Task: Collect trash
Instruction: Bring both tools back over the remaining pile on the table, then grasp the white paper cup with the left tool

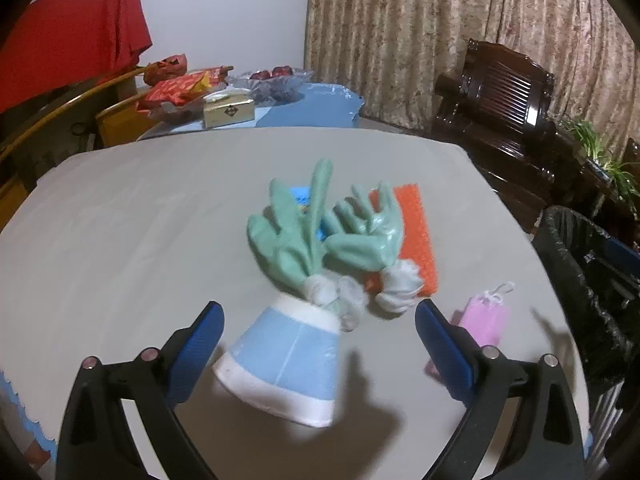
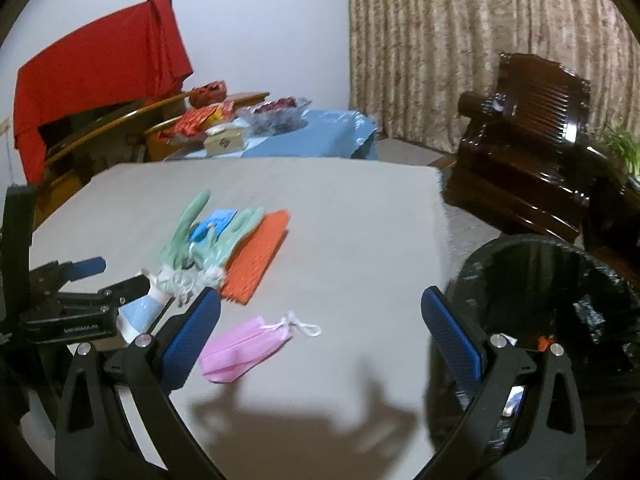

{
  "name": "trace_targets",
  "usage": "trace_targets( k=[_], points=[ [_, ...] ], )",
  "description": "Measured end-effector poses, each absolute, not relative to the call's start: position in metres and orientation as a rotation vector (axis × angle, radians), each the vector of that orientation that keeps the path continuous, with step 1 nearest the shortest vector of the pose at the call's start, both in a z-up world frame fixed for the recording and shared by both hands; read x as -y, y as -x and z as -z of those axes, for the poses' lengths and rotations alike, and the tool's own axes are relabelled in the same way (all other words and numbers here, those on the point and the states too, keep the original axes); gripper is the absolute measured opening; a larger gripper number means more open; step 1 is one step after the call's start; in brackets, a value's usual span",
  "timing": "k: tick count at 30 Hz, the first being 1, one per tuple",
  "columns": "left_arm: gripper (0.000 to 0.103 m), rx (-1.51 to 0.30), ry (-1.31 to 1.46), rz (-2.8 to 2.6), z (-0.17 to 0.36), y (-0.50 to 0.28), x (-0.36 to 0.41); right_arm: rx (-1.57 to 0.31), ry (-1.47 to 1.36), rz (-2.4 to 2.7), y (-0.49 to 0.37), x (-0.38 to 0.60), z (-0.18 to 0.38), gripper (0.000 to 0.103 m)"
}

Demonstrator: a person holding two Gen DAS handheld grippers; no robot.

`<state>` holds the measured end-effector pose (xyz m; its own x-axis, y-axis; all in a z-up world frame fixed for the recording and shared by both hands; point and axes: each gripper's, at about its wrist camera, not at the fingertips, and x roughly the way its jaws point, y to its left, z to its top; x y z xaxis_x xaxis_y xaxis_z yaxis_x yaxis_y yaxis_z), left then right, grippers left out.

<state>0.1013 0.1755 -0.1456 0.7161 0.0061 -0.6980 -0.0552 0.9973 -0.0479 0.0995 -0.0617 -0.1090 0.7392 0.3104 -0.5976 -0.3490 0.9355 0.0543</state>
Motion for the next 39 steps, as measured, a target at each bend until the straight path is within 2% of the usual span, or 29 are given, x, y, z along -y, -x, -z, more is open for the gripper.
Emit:
trace_targets(
  k=[19, 31, 34, 35, 37, 39],
  points=[
    [0.092, -0.848, 0.083, -0.047, 0.182, -0.102, -0.198, -0.796, 0.132, -0.39, -0.122, 0.014, 0.176, 0.098],
    [0.092, -0.908, 0.099, -0.044, 0.2, -0.107, -0.202, -0.829, 0.152, -0.424, -0.123, 0.005, 0.185, 0.097],
    [0.092, -0.92, 0.095, -0.047, 0.203, -0.108, -0.2, -0.844, 0.16, -0.44, -0.122, 0.003, 0.187, 0.087],
    [0.092, -0.919, 0.092, -0.047, 0.204, -0.108, -0.199, -0.852, 0.159, -0.447, -0.122, 0.003, 0.189, 0.08],
    [0.09, -0.919, 0.085, -0.046, 0.204, -0.109, -0.197, -0.868, 0.153, -0.458, -0.122, 0.003, 0.19, 0.077],
    [0.087, -0.917, 0.087, -0.043, 0.204, -0.109, -0.197, -0.871, 0.146, -0.467, -0.121, 0.003, 0.19, 0.069]
  ],
)
